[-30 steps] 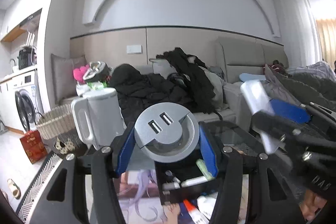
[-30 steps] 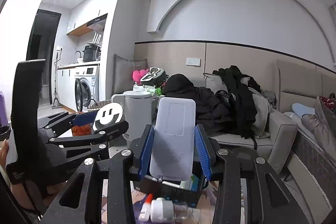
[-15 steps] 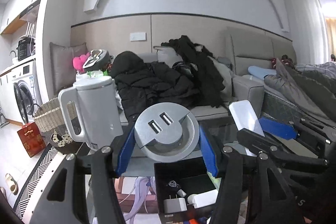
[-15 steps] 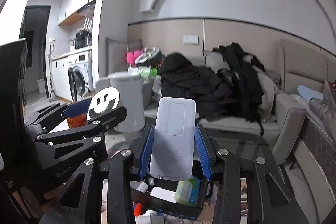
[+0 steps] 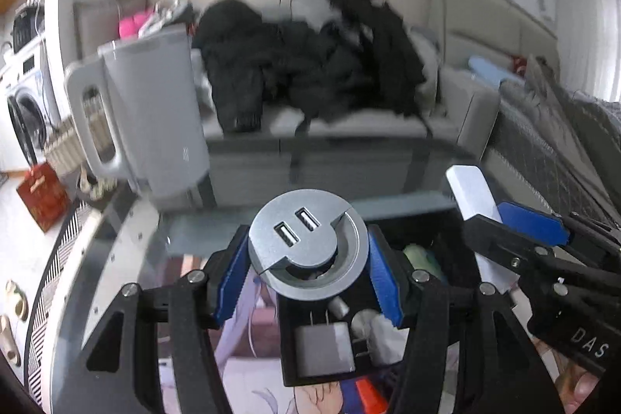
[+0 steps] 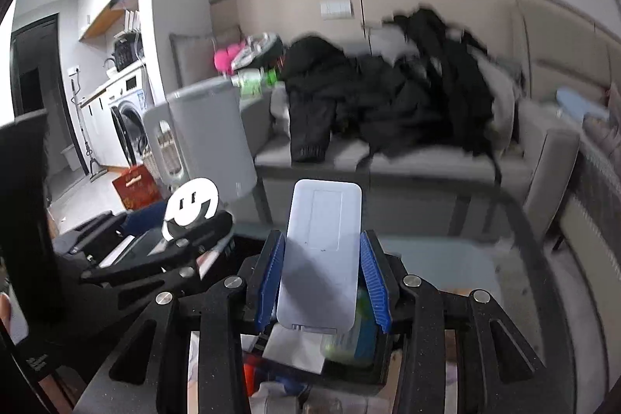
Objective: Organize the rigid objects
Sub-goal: 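Lift both held items over the black box, lower them in and open both tools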
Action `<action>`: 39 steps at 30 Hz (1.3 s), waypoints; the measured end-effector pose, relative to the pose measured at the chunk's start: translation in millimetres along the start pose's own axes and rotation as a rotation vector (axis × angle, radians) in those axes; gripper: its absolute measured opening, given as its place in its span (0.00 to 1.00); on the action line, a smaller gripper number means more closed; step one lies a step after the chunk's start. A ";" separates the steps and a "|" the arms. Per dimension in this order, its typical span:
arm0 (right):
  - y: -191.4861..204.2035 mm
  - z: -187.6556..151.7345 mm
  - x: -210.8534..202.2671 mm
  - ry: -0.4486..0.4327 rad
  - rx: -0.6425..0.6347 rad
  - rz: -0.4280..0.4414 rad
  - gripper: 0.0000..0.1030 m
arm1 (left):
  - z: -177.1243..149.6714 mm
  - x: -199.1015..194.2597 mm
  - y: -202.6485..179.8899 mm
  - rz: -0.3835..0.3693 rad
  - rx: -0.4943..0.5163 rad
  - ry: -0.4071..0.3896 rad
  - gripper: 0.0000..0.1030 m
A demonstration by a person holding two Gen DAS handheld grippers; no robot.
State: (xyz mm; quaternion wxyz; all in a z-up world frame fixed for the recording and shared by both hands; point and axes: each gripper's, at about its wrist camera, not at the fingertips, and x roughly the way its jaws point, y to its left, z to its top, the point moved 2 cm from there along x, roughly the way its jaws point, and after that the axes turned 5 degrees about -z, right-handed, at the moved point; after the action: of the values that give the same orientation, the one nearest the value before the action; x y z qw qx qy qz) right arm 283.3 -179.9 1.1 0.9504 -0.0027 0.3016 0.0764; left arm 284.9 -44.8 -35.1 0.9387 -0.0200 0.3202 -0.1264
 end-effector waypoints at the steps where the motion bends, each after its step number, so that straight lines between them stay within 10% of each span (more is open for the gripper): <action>1: -2.6 -1.6 5.1 0.029 0.009 -0.001 0.39 | -0.8 2.6 -0.6 0.004 -0.001 0.012 0.55; 16: -12.5 -37.0 45.7 0.269 0.045 0.013 0.39 | -11.3 19.6 -13.0 0.019 0.057 0.156 0.56; 39: -19.8 -47.3 -25.3 0.264 -0.047 0.092 0.51 | -37.9 -45.5 -17.8 0.028 0.074 0.168 0.76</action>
State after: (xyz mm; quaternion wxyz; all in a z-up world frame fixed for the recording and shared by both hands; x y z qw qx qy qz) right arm 238.7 -205.5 -23.9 0.8977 -0.0212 0.4217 0.1261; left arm 223.2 -49.0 -36.0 0.9103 0.0297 0.3931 -0.1261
